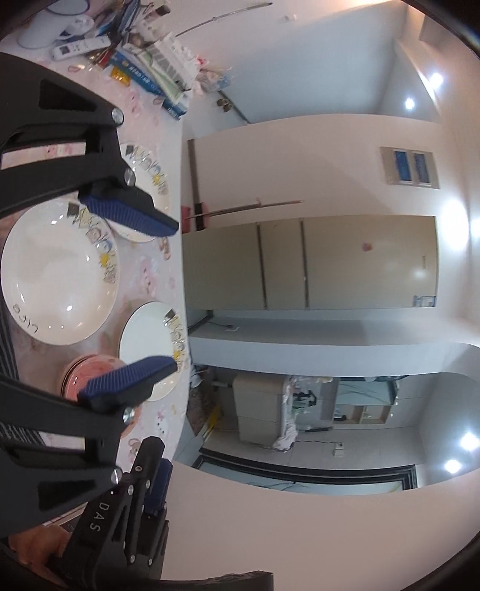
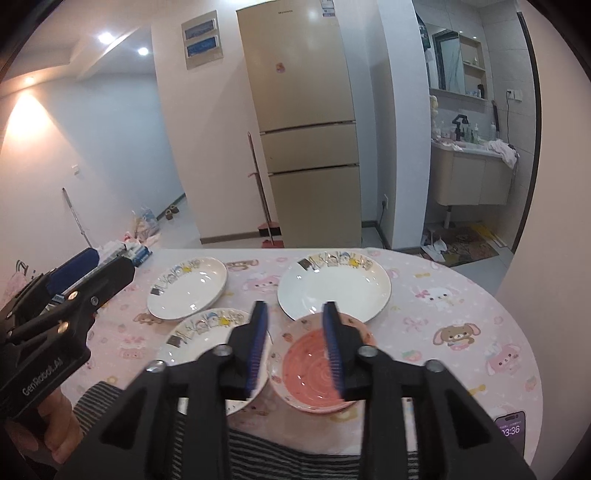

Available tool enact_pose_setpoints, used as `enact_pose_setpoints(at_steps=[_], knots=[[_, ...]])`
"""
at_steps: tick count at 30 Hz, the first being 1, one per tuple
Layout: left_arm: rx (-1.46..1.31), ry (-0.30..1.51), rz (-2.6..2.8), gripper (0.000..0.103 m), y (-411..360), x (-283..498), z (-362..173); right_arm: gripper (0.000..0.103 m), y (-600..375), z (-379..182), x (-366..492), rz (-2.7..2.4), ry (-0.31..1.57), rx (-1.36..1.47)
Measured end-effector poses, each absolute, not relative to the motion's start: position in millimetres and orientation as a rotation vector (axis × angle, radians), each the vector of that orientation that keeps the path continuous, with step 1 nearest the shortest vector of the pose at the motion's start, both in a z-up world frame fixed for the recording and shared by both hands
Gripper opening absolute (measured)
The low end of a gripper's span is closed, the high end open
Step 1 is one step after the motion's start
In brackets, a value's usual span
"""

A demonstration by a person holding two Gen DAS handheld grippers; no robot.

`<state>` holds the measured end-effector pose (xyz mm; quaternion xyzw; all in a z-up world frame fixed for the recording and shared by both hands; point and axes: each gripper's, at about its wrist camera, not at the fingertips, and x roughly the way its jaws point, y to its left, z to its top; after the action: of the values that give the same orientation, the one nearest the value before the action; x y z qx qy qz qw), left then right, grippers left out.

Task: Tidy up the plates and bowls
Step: 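Move both grippers to a cartoon-rim white plate and close on its rim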

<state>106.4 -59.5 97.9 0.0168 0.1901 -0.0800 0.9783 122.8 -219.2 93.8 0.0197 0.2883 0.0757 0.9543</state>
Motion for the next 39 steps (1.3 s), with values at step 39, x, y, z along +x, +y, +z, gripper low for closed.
enact_pose_setpoints(at_steps=[39], knots=[[-0.115, 0.741, -0.096, 0.102, 47.8, 141.8, -48.2, 0.065, -158.1, -42.1, 148.2, 0.082, 0.868, 0.159]])
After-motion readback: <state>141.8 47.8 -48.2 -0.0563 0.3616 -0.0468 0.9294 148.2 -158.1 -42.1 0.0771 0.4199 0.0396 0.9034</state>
